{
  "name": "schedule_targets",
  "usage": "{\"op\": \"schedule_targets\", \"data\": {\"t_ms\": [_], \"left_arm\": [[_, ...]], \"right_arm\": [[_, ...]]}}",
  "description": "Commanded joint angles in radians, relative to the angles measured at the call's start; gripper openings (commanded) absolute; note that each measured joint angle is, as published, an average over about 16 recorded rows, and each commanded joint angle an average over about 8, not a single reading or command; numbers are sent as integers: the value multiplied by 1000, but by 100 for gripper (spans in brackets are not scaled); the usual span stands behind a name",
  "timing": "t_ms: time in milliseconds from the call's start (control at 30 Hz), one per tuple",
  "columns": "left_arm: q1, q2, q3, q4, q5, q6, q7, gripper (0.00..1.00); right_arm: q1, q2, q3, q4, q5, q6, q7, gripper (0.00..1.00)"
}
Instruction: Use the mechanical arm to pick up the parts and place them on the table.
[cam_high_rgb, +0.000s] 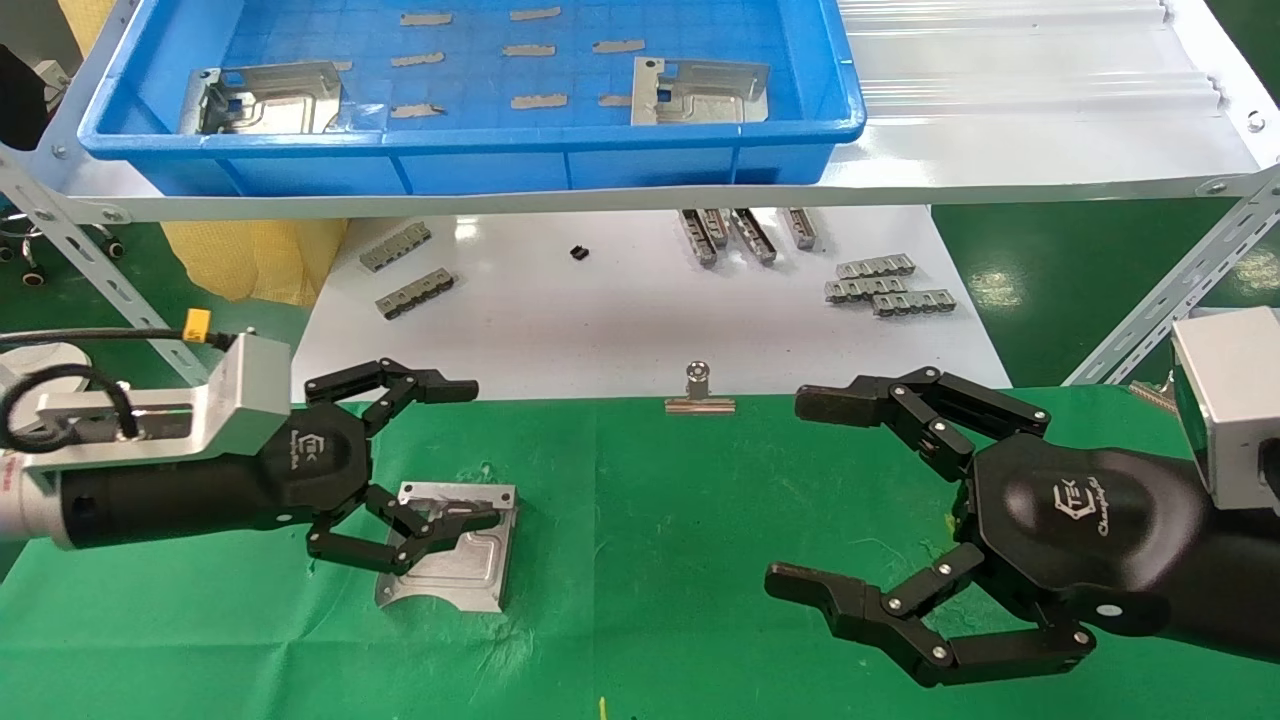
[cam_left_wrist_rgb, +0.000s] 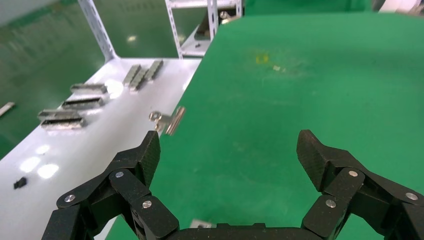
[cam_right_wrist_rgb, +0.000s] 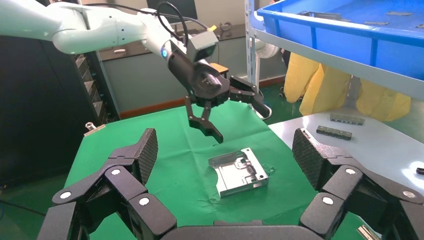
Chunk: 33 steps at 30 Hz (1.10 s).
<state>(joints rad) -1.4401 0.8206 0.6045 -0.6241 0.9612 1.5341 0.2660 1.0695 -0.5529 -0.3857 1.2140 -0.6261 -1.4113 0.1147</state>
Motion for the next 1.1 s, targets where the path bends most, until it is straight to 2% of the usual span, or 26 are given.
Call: {"op": "schedule_targets", "data": {"t_ms": [33, 1100], "left_arm": [[23, -13, -20, -41, -14, -2, -29, 100], [373, -213, -332, -675, -236, -38, -460, 100]], "right_arm": [[0, 0, 0, 0, 0, 0, 0, 100], [0, 0, 0, 0, 0, 0, 0, 100]]}}
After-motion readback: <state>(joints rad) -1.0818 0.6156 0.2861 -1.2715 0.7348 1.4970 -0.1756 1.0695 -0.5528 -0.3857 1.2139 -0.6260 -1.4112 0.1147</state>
